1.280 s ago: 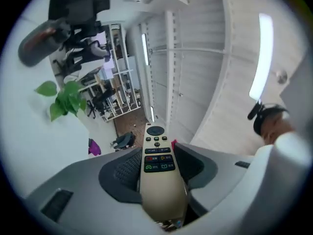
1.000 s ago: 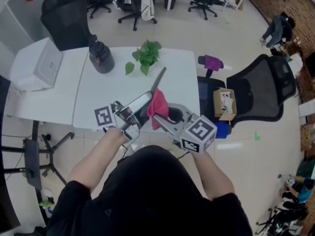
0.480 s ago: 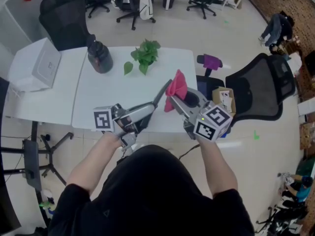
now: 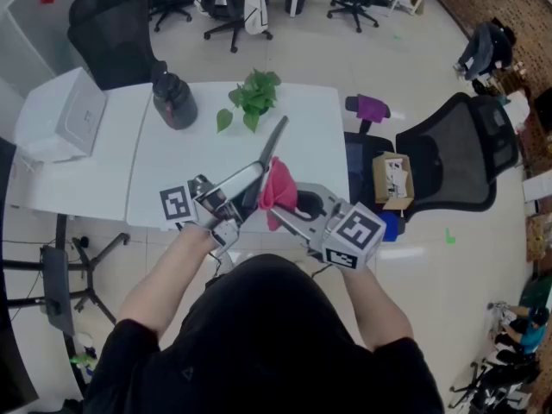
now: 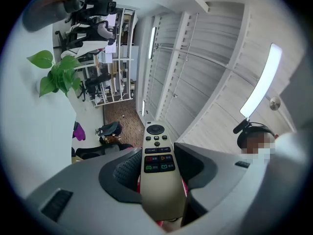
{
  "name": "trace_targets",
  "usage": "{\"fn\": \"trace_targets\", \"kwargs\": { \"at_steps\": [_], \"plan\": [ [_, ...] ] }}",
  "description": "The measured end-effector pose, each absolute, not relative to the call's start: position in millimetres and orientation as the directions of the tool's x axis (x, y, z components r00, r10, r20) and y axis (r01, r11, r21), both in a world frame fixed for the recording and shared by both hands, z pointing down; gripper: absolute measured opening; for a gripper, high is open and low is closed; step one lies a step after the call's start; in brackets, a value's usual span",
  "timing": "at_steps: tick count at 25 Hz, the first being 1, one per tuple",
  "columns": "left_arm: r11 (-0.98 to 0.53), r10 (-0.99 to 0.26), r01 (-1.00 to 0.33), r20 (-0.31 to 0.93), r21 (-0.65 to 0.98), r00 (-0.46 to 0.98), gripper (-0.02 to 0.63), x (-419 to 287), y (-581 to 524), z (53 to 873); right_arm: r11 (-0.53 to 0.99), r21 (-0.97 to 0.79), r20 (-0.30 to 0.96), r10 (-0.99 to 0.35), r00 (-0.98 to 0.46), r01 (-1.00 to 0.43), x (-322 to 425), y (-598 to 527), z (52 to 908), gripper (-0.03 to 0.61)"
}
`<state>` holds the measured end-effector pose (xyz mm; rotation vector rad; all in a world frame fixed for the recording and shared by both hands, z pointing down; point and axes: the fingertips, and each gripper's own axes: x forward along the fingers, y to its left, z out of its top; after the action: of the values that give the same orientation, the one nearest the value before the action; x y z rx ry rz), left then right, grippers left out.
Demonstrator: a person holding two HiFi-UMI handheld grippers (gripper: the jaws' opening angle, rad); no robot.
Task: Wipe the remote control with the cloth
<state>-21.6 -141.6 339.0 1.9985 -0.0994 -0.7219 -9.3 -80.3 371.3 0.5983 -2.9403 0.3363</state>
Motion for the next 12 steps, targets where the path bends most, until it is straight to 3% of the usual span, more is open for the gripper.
{"fn": "trace_targets", "kwargs": {
  "at_steps": [5,12],
  "plan": [
    [-0.516,-0.325,0.232,-0.439,0.825,0.838,0.210,-14.1,-135.6,341.6,0.899,-0.208,0.172,-0.355,-0.919,-0.386,-13.1,-81.4,376.1,0.107],
    [-0.543,-0.201,0.209,-0.368,0.814,0.908,0.210,-1.2,-109.9,353.6,0.835,-0.233,0.127,-0.482,-0.867,-0.498,23.8,-113.6,362.9,0.107]
  ]
}}
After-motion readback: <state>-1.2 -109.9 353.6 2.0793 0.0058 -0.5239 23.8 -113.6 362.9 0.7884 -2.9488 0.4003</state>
